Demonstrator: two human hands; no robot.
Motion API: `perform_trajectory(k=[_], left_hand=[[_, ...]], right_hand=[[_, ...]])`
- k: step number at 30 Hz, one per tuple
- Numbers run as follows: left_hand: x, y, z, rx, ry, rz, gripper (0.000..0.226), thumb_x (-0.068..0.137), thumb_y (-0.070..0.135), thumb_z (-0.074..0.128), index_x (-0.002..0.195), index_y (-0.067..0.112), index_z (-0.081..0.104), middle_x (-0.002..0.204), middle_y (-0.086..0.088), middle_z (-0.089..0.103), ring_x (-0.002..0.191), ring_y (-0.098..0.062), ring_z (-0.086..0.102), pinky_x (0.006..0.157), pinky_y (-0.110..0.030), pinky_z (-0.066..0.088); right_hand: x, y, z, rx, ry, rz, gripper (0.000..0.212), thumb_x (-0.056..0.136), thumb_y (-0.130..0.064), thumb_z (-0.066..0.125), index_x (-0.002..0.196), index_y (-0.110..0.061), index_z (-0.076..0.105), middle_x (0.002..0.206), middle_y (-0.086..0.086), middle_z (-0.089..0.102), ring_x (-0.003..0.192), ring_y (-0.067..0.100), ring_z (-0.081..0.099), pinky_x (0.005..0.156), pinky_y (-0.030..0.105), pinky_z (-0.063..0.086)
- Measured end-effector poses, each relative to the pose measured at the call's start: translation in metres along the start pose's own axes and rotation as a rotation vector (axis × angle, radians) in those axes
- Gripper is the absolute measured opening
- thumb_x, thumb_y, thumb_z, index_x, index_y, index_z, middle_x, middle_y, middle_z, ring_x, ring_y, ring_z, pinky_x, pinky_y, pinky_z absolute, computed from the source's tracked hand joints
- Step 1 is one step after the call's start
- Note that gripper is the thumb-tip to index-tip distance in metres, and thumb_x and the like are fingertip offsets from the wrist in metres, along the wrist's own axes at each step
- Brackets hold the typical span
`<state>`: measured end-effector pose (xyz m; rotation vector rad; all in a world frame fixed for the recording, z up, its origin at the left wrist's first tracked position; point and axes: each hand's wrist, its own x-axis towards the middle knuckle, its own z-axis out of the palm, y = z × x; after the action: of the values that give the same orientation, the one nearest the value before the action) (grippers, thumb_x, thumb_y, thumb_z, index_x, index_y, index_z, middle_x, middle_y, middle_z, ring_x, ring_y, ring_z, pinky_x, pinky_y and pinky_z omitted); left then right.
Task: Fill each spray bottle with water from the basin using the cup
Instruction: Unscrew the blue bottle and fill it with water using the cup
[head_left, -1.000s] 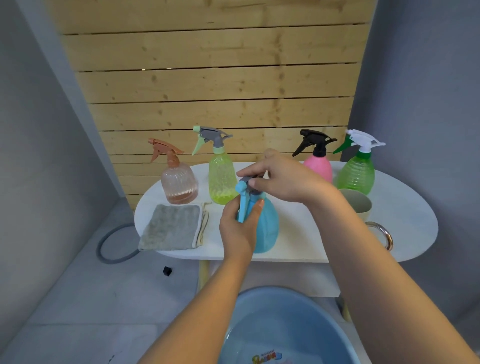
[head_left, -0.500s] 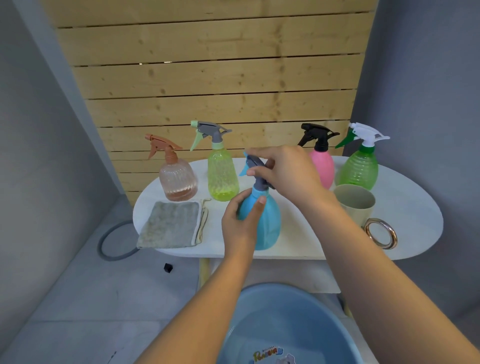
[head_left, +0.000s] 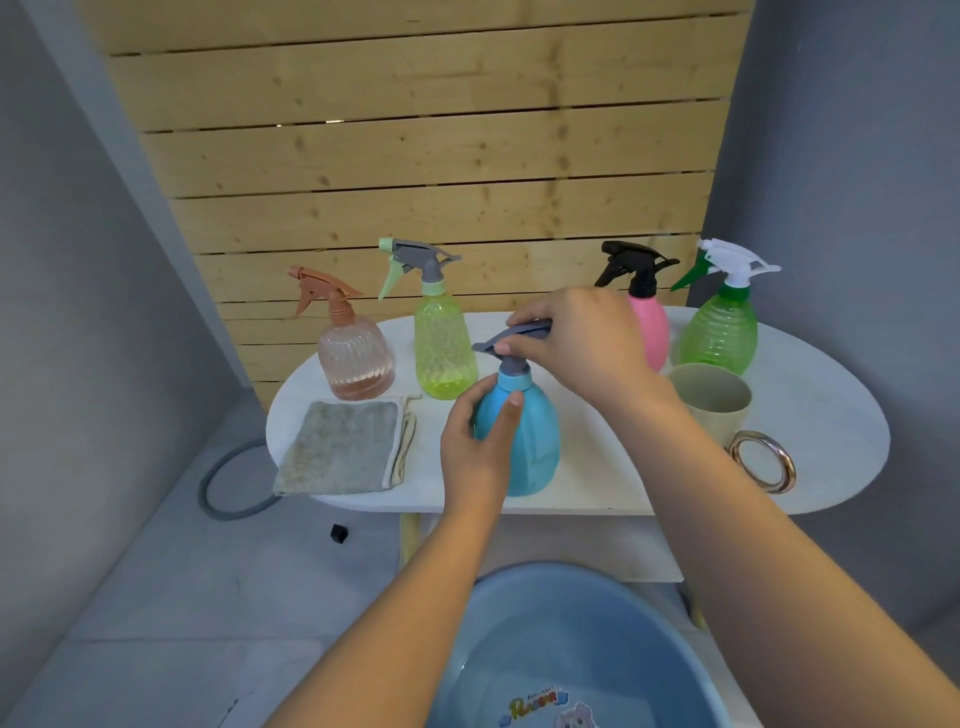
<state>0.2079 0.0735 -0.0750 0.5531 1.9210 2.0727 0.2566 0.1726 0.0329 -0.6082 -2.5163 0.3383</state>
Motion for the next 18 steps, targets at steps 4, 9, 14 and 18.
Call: perform_trajectory(k=[4,9,14,18], left_hand=[[0.0,-0.002,0.001,0.002,0.008,-0.004,0.031,0.085,0.034,0.066,0.115,0.027,0.061,0.115,0.011,0.064,0.108,-0.007,0.059,0.094,-0.032,0.049],[-0.001,-0.001,0.001,-0.004,0.006,-0.008,0.024,0.085,0.032,0.066,0.108,0.033,0.061,0.113,0.013,0.064,0.107,-0.006,0.059,0.09,-0.027,0.049],[-0.002,-0.004,0.001,0.025,0.0,0.025,0.025,0.086,0.031,0.066,0.11,0.033,0.06,0.115,0.013,0.063,0.11,-0.006,0.057,0.094,-0.032,0.049],[-0.003,-0.009,-0.002,0.072,-0.006,0.014,0.04,0.086,0.032,0.066,0.125,0.031,0.056,0.125,0.013,0.059,0.115,-0.004,0.054,0.099,-0.034,0.047]], right_hand=[[-0.004,-0.011,0.0,-0.065,-0.078,-0.018,0.023,0.089,-0.031,0.056,0.108,-0.028,0.069,0.098,-0.005,0.071,0.096,0.022,0.061,0.072,0.03,0.046],[-0.005,-0.007,-0.018,0.336,-0.347,0.068,0.031,0.089,-0.014,0.041,0.086,-0.01,0.072,0.097,-0.003,0.071,0.085,0.022,0.064,0.065,0.026,0.054],[-0.007,-0.006,-0.027,0.575,-0.482,0.138,0.032,0.094,-0.012,0.041,0.11,-0.017,0.068,0.096,0.004,0.069,0.084,0.019,0.068,0.072,0.021,0.057],[-0.004,-0.006,-0.028,0.738,-0.604,0.274,0.038,0.095,-0.004,0.036,0.128,-0.01,0.055,0.118,0.013,0.059,0.098,0.026,0.067,0.089,0.032,0.054]])
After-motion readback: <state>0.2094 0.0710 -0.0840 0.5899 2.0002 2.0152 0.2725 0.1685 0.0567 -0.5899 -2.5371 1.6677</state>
